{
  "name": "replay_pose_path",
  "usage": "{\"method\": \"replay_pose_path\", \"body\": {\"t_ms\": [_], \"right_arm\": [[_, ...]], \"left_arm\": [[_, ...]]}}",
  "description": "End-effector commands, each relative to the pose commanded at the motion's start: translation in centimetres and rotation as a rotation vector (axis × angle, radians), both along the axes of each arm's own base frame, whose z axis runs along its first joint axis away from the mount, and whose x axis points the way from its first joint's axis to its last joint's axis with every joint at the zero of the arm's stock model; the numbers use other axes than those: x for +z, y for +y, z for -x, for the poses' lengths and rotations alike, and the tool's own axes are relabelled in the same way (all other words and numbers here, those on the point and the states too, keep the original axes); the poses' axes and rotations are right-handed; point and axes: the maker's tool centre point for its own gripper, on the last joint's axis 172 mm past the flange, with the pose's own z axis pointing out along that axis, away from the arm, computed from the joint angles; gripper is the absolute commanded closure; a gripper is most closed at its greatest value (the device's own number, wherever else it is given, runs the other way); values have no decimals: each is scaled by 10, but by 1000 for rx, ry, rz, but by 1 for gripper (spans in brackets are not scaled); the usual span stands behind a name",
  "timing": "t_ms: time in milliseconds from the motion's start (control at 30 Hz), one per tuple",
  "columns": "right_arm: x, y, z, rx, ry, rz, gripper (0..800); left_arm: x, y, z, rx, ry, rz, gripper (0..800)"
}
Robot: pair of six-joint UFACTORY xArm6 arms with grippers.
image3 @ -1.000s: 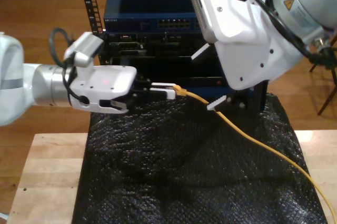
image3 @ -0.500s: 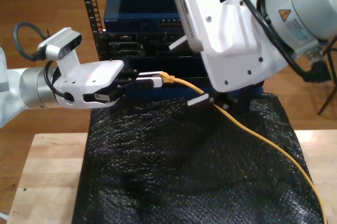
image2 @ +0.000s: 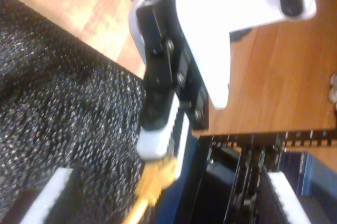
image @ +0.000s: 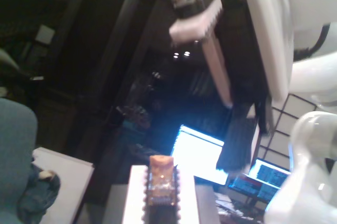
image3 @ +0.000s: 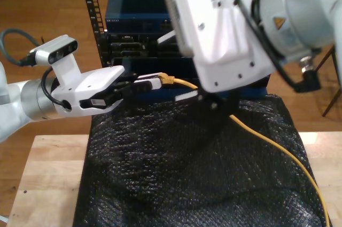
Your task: Grab the cable and plug it in
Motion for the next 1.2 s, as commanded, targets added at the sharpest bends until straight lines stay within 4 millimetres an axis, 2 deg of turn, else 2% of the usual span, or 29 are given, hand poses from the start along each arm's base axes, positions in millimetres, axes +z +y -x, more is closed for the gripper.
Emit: {"method": "replay_pose_path", "body": {"t_ms": [367, 600, 833, 1000, 1200], "right_arm": [[-2, 4, 4, 14, -10, -3, 23], [15, 3, 6, 8, -50, -33, 59], [17, 4, 9, 14, -54, -38, 117], [17, 7, 11, 14, -41, -51, 203], [13, 7, 12, 12, -30, -53, 245]], "left_arm": [[20, 11, 3, -42, 41, 105, 792], [22, 13, 6, -66, 59, 126, 792], [23, 15, 9, -97, 97, 136, 792], [25, 16, 12, -107, 98, 144, 792], [25, 16, 15, -126, 121, 149, 792]]}}
